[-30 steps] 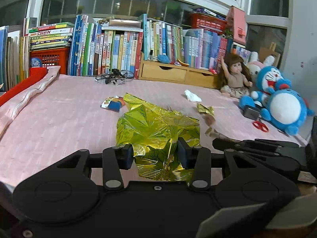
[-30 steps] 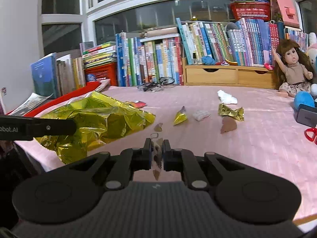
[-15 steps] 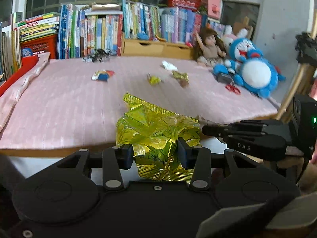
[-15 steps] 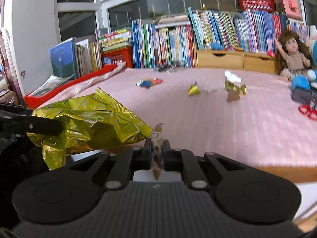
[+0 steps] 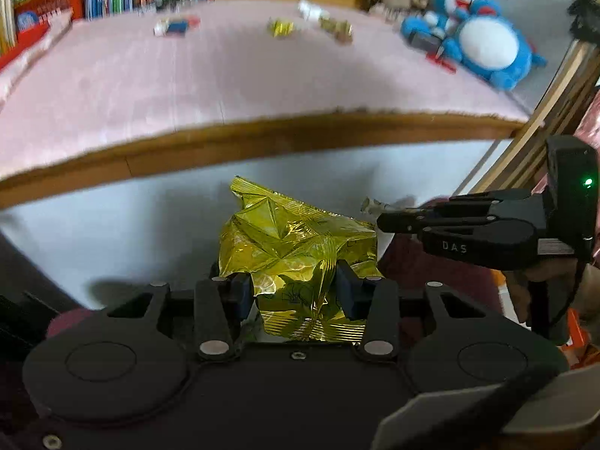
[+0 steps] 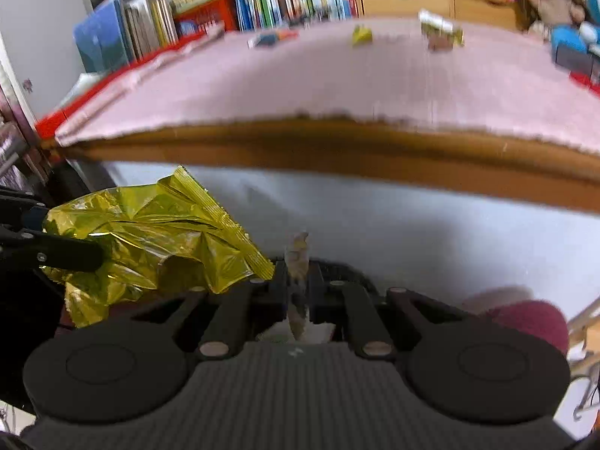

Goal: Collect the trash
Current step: 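Carry the gold foil bag and paper scrap toward the trash bin, then open both grippers over the black trash bin to drop the items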

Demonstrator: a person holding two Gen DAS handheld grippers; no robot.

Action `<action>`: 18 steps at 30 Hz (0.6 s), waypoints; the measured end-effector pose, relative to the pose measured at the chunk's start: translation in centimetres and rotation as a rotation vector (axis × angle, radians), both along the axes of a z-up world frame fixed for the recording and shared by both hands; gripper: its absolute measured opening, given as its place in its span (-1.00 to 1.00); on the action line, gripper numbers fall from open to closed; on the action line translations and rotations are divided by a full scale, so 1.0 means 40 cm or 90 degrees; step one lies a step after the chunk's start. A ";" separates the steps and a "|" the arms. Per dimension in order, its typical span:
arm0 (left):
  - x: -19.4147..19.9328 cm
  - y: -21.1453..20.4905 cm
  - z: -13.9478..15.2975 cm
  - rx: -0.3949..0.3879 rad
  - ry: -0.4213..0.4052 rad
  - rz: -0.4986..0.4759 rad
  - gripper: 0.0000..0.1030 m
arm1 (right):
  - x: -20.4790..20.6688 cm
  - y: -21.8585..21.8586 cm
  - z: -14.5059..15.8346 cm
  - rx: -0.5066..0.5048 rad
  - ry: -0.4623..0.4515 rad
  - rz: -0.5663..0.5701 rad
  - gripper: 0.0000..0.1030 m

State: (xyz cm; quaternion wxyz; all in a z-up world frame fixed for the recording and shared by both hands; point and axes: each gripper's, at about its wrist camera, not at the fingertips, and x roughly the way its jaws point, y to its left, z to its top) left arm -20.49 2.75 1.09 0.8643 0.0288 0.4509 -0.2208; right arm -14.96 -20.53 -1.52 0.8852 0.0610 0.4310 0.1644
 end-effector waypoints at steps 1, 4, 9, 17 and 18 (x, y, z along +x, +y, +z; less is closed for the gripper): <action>0.017 -0.006 -0.023 0.004 0.017 0.002 -0.20 | 0.009 0.003 -0.017 -0.004 0.013 0.003 -0.73; 0.066 -0.029 -0.080 0.020 0.053 0.003 -0.20 | 0.029 0.013 -0.058 -0.013 0.045 0.006 -0.73; 0.134 -0.059 -0.160 0.050 0.101 0.004 -0.19 | 0.049 0.021 -0.096 -0.020 0.068 0.015 -0.71; 0.181 -0.069 -0.225 0.077 0.136 0.002 -0.08 | 0.085 0.021 -0.127 -0.018 0.098 0.013 -0.57; 0.181 -0.074 -0.228 0.081 0.140 0.003 0.02 | 0.087 0.021 -0.129 -0.016 0.100 0.013 -0.49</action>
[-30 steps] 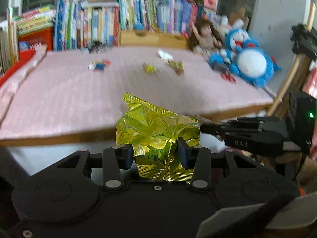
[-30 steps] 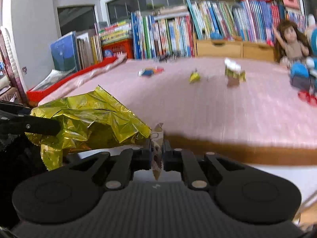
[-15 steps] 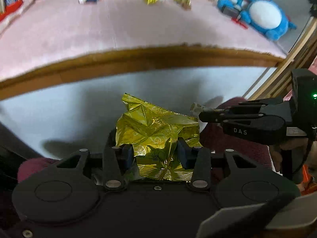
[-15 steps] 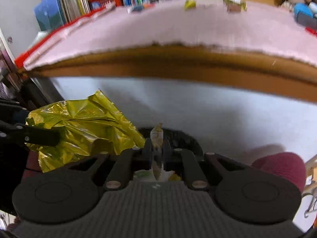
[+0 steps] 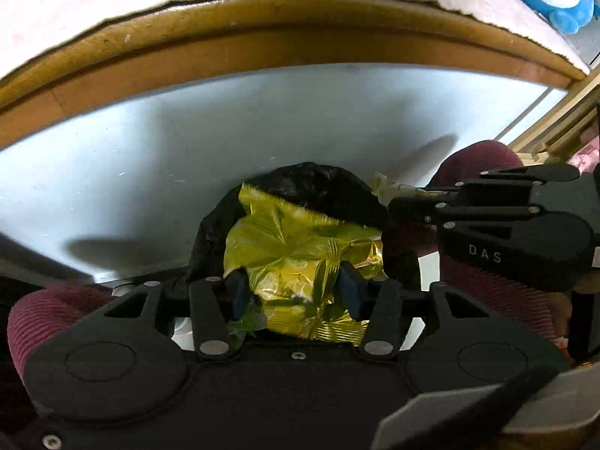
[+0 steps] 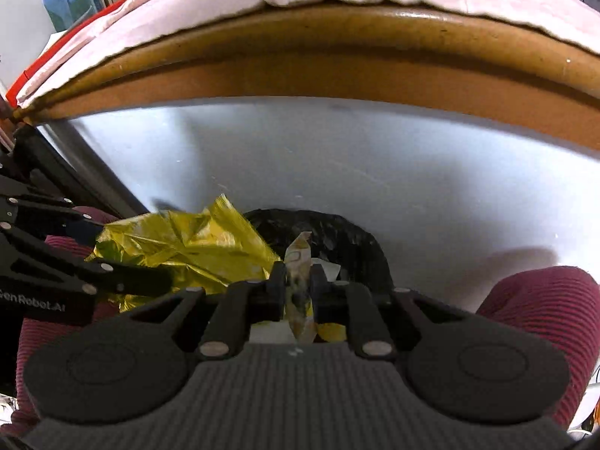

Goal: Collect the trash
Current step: 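Open both grippers over the black trash bin to drop the items, then move both open grippers back over the bed litter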

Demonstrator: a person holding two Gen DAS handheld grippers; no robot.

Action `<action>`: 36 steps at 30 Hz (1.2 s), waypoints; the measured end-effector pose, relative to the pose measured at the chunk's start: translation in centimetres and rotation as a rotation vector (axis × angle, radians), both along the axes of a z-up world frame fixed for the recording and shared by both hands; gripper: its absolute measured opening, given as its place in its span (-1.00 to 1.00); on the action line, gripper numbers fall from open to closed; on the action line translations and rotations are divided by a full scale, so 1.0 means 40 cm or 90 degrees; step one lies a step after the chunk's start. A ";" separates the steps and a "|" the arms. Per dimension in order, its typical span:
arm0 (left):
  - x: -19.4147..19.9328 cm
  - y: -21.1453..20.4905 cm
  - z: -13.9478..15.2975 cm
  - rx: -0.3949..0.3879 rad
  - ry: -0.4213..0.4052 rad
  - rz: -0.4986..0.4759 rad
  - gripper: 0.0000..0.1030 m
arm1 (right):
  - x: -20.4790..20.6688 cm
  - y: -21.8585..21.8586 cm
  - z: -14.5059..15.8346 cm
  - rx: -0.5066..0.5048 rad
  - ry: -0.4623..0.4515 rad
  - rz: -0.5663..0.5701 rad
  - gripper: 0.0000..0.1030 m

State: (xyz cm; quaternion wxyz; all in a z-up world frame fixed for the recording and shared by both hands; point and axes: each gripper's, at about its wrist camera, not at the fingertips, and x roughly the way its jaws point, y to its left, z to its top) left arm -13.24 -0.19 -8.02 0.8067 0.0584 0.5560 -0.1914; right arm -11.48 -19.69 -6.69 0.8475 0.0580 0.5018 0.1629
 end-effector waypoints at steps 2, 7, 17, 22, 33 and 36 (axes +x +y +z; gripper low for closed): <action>0.005 -0.010 -0.005 0.008 0.011 0.005 0.26 | 0.018 0.005 -0.002 0.002 0.002 0.001 -0.18; 0.014 -0.011 -0.002 0.008 0.010 0.006 0.46 | 0.019 0.003 -0.002 0.004 0.001 0.003 0.13; 0.007 -0.029 0.065 -0.004 -0.023 -0.004 0.50 | 0.023 0.004 0.053 0.019 -0.003 0.015 0.20; -0.021 -0.028 0.196 -0.050 -0.114 -0.047 0.57 | 0.022 -0.011 0.178 0.030 -0.079 0.043 0.35; 0.039 0.009 0.392 -0.087 -0.321 -0.008 0.83 | 0.083 -0.077 0.346 0.022 -0.251 0.008 0.58; 0.084 0.014 0.415 -0.086 -0.395 0.029 0.93 | 0.117 -0.099 0.368 0.012 -0.291 -0.022 0.58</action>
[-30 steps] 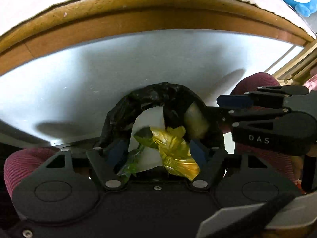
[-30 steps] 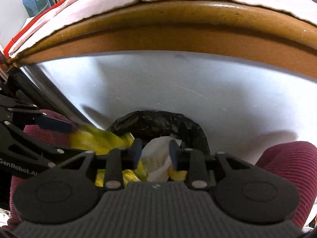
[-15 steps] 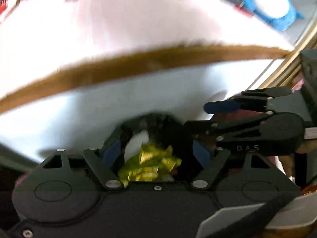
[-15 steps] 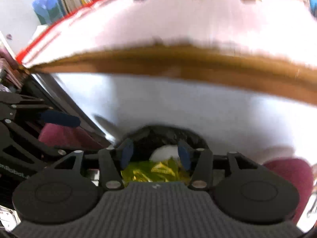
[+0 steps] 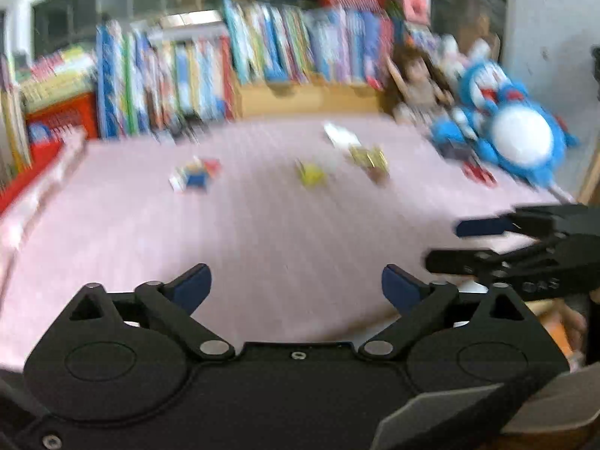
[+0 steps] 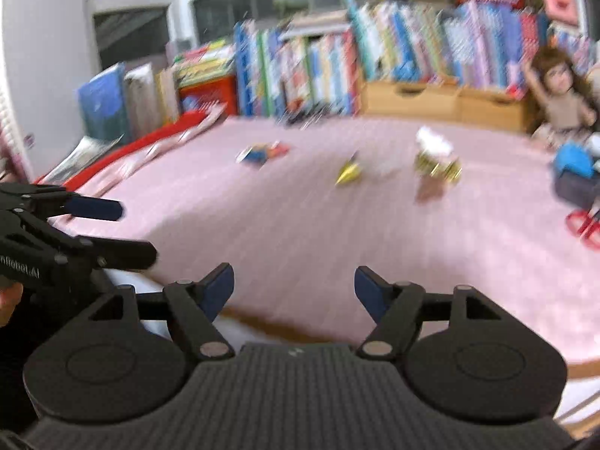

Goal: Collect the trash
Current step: 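Move both open grippers back over the bed litter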

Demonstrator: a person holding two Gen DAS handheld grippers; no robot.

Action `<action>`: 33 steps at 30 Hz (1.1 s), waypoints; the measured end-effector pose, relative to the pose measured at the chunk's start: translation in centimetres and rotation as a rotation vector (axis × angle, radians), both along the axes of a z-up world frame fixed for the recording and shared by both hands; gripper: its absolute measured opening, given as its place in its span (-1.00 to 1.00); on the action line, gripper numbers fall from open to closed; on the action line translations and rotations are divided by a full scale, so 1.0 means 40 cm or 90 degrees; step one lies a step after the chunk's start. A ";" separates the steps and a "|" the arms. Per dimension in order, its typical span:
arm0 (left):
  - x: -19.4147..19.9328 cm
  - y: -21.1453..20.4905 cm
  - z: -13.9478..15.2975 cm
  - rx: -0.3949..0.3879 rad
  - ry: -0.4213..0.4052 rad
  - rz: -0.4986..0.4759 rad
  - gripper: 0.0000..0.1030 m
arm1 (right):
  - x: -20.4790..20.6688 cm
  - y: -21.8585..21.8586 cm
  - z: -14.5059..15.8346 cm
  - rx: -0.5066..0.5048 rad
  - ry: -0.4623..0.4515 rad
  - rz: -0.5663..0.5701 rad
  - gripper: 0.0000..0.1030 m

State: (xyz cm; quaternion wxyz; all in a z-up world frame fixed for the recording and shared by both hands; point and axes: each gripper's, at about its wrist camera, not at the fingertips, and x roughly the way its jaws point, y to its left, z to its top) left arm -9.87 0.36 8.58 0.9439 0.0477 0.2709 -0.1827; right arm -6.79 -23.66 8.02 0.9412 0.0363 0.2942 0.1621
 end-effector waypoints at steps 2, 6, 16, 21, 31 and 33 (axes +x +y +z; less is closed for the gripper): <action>0.040 0.002 0.011 0.001 -0.044 0.011 0.97 | 0.027 -0.008 0.011 -0.014 -0.018 -0.013 0.58; 0.143 0.011 0.028 -0.015 -0.056 0.040 0.99 | 0.081 -0.028 0.025 -0.053 -0.050 -0.040 0.58; 0.429 0.024 -0.024 -0.047 -0.028 0.139 0.99 | 0.274 -0.099 -0.021 -0.073 -0.042 -0.149 0.58; 0.553 0.007 -0.072 -0.034 -0.009 0.182 0.99 | 0.353 -0.116 -0.070 -0.065 -0.023 -0.173 0.58; 0.685 -0.032 -0.162 -0.008 0.029 0.239 0.99 | 0.457 -0.124 -0.154 -0.058 0.029 -0.199 0.58; 0.698 -0.038 -0.174 -0.004 0.032 0.246 0.99 | 0.469 -0.126 -0.159 -0.052 0.042 -0.198 0.58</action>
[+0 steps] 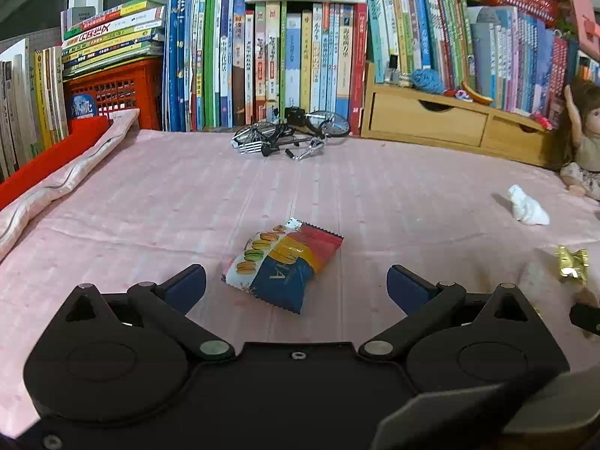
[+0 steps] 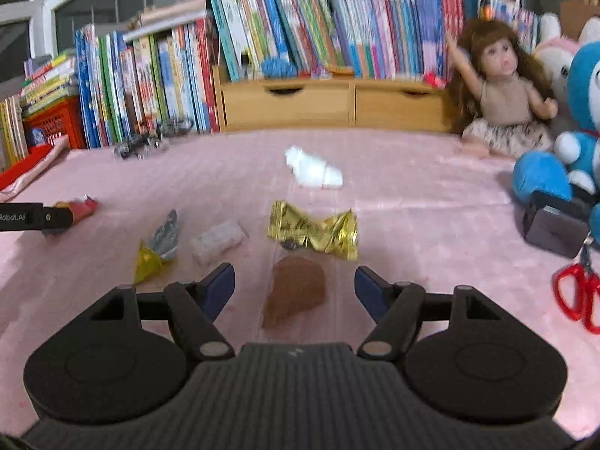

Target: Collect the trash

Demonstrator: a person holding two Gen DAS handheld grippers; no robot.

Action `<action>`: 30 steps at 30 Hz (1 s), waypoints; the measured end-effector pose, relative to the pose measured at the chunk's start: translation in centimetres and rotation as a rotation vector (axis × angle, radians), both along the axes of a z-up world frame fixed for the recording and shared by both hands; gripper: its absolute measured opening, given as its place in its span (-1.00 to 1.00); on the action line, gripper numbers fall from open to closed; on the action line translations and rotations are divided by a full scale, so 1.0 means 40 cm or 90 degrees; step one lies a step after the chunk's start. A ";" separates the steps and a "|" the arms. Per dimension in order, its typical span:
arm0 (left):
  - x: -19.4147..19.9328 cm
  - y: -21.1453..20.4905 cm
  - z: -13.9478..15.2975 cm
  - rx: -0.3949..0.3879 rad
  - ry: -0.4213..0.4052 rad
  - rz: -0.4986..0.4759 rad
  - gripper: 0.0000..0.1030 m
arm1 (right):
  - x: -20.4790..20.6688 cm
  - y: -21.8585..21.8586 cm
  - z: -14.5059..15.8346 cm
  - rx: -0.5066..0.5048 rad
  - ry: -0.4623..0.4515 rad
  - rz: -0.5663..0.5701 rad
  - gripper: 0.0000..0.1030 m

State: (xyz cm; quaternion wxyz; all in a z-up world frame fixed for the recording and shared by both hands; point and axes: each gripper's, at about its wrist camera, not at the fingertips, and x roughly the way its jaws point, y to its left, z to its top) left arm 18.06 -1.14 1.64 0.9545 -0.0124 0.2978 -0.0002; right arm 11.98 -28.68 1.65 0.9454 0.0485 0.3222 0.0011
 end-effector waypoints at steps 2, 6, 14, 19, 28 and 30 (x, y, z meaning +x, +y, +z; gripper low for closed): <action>0.015 -0.006 -0.015 0.007 0.006 0.006 0.99 | 0.007 0.003 -0.003 -0.003 0.008 0.004 0.58; 0.036 -0.013 -0.042 0.010 0.031 0.011 0.99 | 0.015 0.012 -0.010 -0.014 0.026 0.008 0.58; 0.047 -0.011 -0.056 0.007 0.044 0.015 0.98 | 0.019 0.021 -0.013 -0.024 0.034 0.016 0.53; 0.049 -0.013 -0.055 0.011 0.045 0.013 0.92 | 0.022 0.027 -0.011 -0.031 0.033 0.021 0.30; 0.035 -0.022 -0.034 0.002 0.032 -0.012 -0.18 | 0.007 0.034 0.001 -0.043 0.012 0.012 -0.40; 0.029 -0.021 -0.029 -0.004 0.036 -0.014 -0.48 | 0.001 0.036 0.006 -0.045 0.003 0.011 -0.42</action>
